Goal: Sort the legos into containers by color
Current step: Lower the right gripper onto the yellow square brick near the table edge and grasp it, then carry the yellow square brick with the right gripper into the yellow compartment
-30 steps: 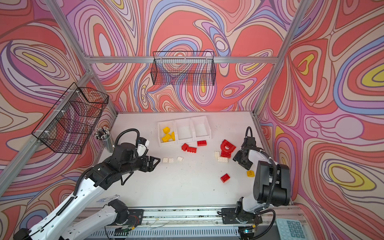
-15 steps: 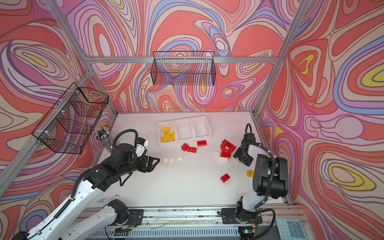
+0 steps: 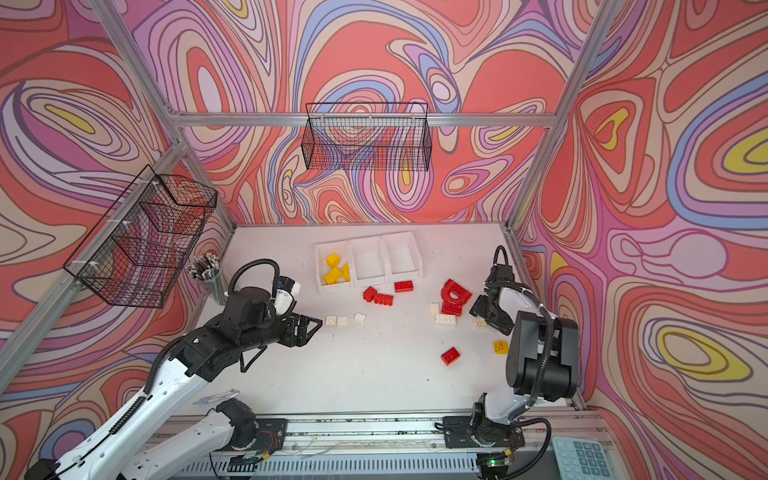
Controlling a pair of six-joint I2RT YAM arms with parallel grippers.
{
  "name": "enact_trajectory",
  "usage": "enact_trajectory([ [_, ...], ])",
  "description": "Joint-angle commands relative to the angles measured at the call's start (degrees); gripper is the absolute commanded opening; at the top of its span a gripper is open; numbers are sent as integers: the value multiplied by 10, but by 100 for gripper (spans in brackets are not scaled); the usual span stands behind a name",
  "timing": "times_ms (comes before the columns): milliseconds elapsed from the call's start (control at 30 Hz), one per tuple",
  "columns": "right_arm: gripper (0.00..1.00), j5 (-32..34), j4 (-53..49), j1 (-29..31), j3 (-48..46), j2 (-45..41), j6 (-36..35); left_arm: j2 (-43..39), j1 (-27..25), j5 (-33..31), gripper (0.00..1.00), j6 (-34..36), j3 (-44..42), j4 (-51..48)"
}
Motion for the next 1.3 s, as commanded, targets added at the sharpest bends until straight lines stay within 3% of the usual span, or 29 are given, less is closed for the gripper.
enact_trajectory([
  [0, 83, 30, -3, -11, 22, 27, -9, -10, -17, -21, 79, 13, 15, -26],
  [200, 79, 13, 24, -11, 48, 65, -3, -8, -42, -55, 79, 24, 17, -39],
  [367, 70, 18, 31, -11, 60, 102, -11, -5, -54, -48, 79, 12, 16, -36],
  [500, 59, 24, 34, -11, 59, 103, -16, -5, -54, -56, 79, 15, 17, -38],
  [667, 37, 25, 29, -11, 62, 103, -19, -5, -54, -62, 79, 18, 18, -40],
  [967, 17, 12, 4, -2, 74, 48, -13, -7, -54, -69, 79, 18, 18, -41],
  [1133, 16, 23, -52, 100, 184, 24, 7, -6, -54, -85, 79, 18, 19, -45],
  [1267, 16, 18, -68, 225, 306, 66, 32, -10, -54, -116, 79, 13, 19, -50],
])
